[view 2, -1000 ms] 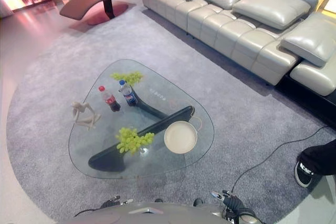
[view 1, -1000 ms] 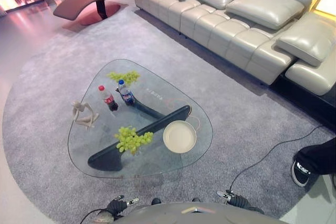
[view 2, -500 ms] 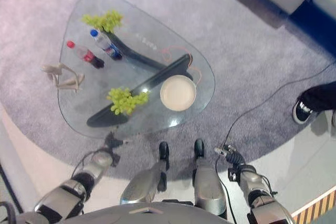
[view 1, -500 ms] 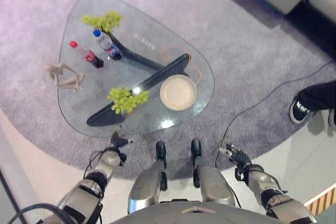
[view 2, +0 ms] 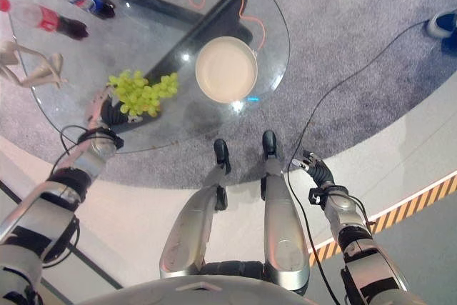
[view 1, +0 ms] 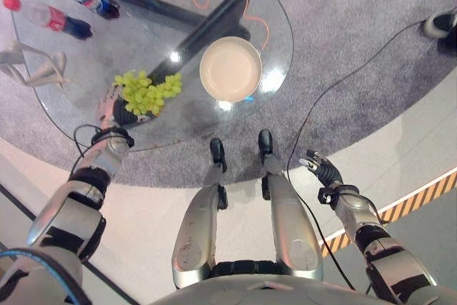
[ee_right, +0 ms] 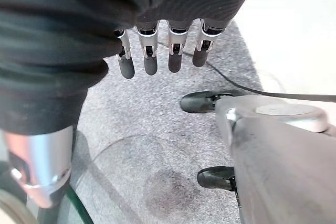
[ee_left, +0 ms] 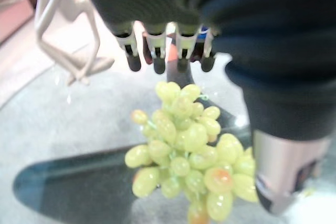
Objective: Pick up fruits into the plate
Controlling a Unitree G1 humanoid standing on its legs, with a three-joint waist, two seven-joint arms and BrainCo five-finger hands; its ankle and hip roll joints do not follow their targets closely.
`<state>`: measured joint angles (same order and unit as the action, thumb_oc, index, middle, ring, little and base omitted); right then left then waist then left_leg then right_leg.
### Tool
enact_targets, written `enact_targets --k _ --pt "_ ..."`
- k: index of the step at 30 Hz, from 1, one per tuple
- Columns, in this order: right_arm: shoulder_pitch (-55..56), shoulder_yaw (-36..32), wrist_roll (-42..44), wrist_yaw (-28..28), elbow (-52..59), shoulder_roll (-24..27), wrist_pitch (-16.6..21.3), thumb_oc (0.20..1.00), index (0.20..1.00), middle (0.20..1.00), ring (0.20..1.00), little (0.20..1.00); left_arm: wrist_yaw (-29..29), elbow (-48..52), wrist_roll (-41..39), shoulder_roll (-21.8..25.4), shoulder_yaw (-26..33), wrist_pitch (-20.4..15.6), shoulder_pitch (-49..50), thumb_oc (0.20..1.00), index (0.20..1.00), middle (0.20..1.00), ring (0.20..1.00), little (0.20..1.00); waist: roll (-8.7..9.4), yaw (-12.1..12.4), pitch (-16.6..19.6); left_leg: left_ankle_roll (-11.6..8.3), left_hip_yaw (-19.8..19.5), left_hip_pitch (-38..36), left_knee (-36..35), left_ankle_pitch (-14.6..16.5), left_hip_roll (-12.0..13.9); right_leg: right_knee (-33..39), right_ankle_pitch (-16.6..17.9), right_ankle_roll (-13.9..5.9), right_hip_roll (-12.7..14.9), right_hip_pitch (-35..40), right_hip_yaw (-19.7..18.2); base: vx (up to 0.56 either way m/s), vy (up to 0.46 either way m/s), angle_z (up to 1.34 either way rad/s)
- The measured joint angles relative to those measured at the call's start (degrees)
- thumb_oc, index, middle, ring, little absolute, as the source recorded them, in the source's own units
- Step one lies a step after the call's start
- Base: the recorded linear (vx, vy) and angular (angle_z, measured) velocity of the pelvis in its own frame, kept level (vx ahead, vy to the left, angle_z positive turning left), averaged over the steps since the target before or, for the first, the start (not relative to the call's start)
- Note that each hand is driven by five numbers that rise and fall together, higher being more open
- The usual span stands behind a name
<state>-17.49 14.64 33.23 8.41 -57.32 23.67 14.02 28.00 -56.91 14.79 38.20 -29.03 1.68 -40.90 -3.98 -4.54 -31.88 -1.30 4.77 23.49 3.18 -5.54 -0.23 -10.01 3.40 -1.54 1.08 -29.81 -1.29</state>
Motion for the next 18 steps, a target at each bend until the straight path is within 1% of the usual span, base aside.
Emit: enact_targets --k 3,4,5,6,7,9,12,18 --pt "-0.13 -0.16 0.20 -0.17 0.27 0.06 0.03 1.000 1.000 1.000 1.000 1.000 0.27 0.02 0.92 0.14 -0.51 0.53 -0.49 1.000 1.000 1.000 1.000 1.000 0.02 -0.11 0.00 0.01 -0.04 0.88 0.53 0.03 -0.02 -0.36 -0.06 -0.07 0.04 -0.78 -0.01 -0.01 0.007 0.00" --pt "-1.22 -0.21 1.62 -0.59 0.88 -0.04 0.00 1.000 1.000 1.000 1.000 1.000 1.08 0.16 3.27 0.19 -0.58 2.39 -2.30 1.000 1.000 1.000 1.000 1.000 0.50 -0.44 -0.23 0.04 0.09 5.25 3.04 0.03 -0.16 -2.50 -0.07 -0.09 0.08 -5.01 -0.79 -0.04 0.036 -0.02" --pt "-0.94 -0.19 1.88 -0.59 1.06 -0.17 0.07 1.000 1.000 1.000 1.000 1.000 1.15 0.57 4.27 0.20 -0.83 3.40 -2.80 1.000 1.000 1.000 1.000 1.000 1.01 -0.77 -0.16 0.05 0.17 5.94 3.74 0.12 -0.22 -3.29 -0.08 -0.11 0.05 -5.92 -0.90 -0.05 0.042 -0.03" --pt "-0.65 -0.22 2.26 -0.57 1.65 -0.17 0.16 1.000 1.000 1.000 1.000 1.000 1.30 0.57 5.71 0.78 -1.85 4.44 -3.37 1.000 1.000 1.000 1.000 1.000 1.33 -0.71 0.00 0.18 0.16 7.12 4.84 0.67 -0.26 -4.35 -0.66 -0.74 0.13 -7.15 -1.21 -0.04 0.045 -0.01" --pt "-0.74 -0.36 2.85 -0.62 2.54 -0.02 0.54 1.000 1.000 1.000 1.000 1.000 1.44 0.61 8.15 2.12 -2.79 5.87 -4.89 1.000 1.000 1.000 1.000 1.000 1.75 -0.63 -0.06 -0.15 0.19 9.68 6.71 1.48 -0.27 -5.85 -1.51 -0.93 0.21 -9.49 -1.44 -0.03 0.047 0.02" --pt "-1.18 -0.55 3.71 -0.90 2.90 0.09 0.59 1.000 1.000 1.000 1.000 1.000 1.29 0.62 10.72 2.44 -2.90 8.34 -7.12 1.000 1.000 1.000 1.000 1.000 1.87 -0.89 -0.07 0.01 0.11 13.19 8.09 1.12 -0.42 -6.54 -1.02 -0.72 0.22 -12.62 -1.67 -0.03 0.059 0.03" --pt "-1.14 -0.69 4.22 -0.89 3.55 0.02 0.67 1.000 1.000 1.000 1.000 1.000 -0.26 0.59 13.78 2.47 -5.74 11.14 -8.74 1.000 1.000 1.000 1.000 1.000 1.96 -1.70 -0.09 0.24 0.40 16.44 10.74 1.76 -0.60 -8.00 -0.99 -0.71 0.29 -15.51 -2.44 -0.03 0.062 -0.03" --pt "-1.27 -1.07 8.85 -0.84 5.66 0.07 1.17 1.000 1.000 1.000 1.000 1.000 -1.81 -0.81 14.67 2.77 -8.80 15.66 -14.59 1.000 1.000 1.000 1.000 1.000 2.07 -2.69 -0.06 0.79 0.79 22.42 15.47 3.22 -0.58 -10.14 -0.83 -0.97 0.34 -20.42 -3.02 0.00 0.068 -0.03"
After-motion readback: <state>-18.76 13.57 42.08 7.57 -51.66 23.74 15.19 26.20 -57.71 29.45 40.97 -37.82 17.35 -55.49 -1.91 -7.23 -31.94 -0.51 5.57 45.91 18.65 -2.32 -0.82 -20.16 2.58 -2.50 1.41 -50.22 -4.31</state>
